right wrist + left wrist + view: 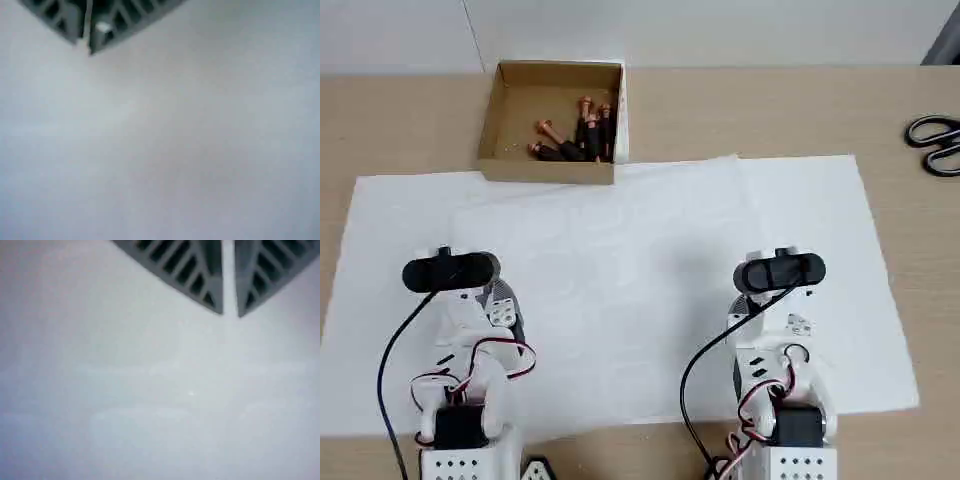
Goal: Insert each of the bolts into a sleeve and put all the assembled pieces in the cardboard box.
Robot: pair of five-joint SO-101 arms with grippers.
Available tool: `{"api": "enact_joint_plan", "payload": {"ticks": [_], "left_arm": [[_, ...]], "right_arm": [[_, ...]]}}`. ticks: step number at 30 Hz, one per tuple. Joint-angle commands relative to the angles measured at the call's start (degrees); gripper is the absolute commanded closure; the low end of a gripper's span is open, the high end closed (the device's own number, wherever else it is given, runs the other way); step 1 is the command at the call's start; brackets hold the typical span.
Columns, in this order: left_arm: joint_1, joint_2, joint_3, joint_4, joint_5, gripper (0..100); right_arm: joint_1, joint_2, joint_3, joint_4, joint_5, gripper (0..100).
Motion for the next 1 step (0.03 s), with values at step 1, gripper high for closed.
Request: {"api": "enact_joint_plan", "payload": {"ticks": [1], "left_arm": [[-0.18, -0.62, -0.22, -1.05, 0.18, 99]], "right_arm": [[-0.22, -0.75, 0.26, 0.31, -0.44, 99.4]]}}
